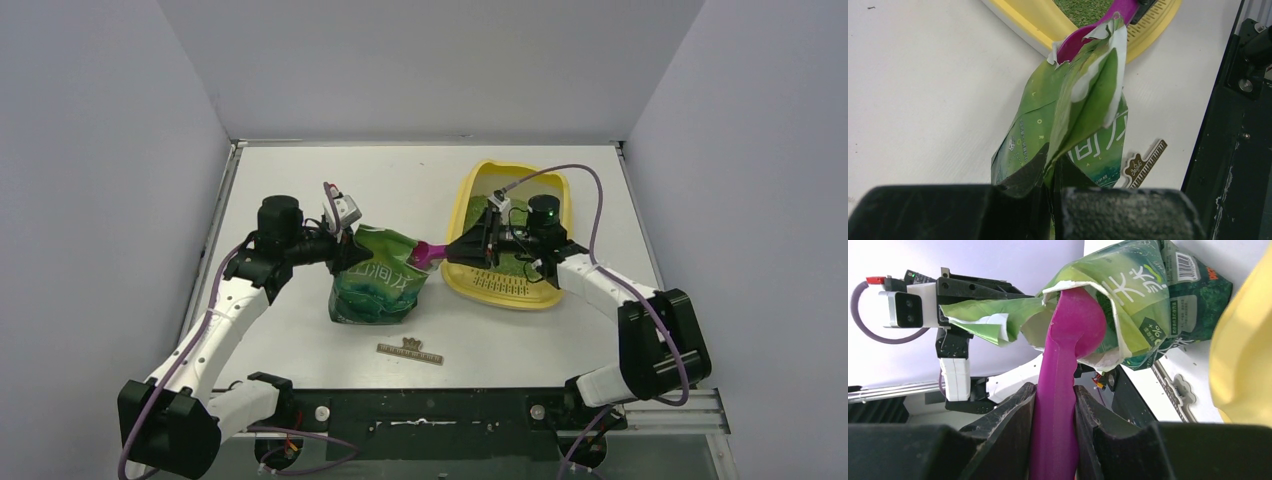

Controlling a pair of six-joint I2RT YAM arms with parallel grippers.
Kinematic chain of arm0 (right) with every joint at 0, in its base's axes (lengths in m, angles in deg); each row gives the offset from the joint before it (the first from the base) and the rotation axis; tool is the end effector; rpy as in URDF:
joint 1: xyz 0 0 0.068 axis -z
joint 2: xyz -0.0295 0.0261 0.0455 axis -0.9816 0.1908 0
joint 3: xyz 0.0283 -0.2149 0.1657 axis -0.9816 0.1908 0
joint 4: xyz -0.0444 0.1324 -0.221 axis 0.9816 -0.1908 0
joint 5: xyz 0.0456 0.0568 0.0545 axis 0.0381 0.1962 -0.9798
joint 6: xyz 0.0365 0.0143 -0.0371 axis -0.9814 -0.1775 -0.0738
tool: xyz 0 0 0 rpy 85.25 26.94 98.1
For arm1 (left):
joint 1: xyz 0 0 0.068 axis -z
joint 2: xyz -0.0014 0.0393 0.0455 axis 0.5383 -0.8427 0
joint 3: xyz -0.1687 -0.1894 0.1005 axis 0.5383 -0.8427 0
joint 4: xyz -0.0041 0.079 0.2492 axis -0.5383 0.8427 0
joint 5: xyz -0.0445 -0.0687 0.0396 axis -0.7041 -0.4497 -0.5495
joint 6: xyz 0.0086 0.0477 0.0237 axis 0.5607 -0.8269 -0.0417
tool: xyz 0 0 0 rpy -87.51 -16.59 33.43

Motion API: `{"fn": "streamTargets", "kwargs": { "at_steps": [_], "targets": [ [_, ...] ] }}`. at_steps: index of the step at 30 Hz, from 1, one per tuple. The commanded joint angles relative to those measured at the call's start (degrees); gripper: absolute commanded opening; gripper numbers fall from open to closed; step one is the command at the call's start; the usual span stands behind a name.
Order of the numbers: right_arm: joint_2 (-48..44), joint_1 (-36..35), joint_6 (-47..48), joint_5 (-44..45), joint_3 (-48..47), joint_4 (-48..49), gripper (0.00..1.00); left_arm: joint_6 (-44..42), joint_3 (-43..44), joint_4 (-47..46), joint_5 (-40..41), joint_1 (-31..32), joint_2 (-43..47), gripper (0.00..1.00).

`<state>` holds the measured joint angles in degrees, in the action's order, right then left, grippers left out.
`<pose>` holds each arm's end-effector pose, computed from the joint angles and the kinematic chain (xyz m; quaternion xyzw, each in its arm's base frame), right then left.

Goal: Fill the litter box with clean litter
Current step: 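Scoop the cat litter from the cat litter bag.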

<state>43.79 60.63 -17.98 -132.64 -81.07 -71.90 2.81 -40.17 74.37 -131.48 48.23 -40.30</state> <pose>0.2737 0.1248 0.2380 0.0451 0.7635 0.6438 0.0241 0.2204 -0.0877 0.2987 0.3847 0.7341 -0.3360 0.4475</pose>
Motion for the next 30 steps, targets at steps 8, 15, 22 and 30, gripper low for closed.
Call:
{"fn": "streamTargets", "kwargs": {
  "at_steps": [8, 15, 22, 30],
  "targets": [
    [-2.52, 0.56, -2.96, -2.06, 2.14, 7.76, 0.00, -0.37, 1.57, -2.56, -0.08, -0.02, 1.81, 0.00],
    [-6.85, 4.95, -1.39, -3.82, 3.78, 3.63, 0.00, -0.55, 1.48, -2.29, 0.17, 0.10, 2.23, 0.00],
    [-9.02, 6.88, 3.95, -4.77, 2.98, -5.29, 0.00, -0.55, 1.44, -2.37, 0.56, 0.07, 2.28, 0.00],
    [-10.81, 8.68, 9.35, -7.05, 2.29, -12.68, 0.00, -0.52, 1.44, -2.47, 0.62, 0.08, 2.11, 0.00]
  ]
}}
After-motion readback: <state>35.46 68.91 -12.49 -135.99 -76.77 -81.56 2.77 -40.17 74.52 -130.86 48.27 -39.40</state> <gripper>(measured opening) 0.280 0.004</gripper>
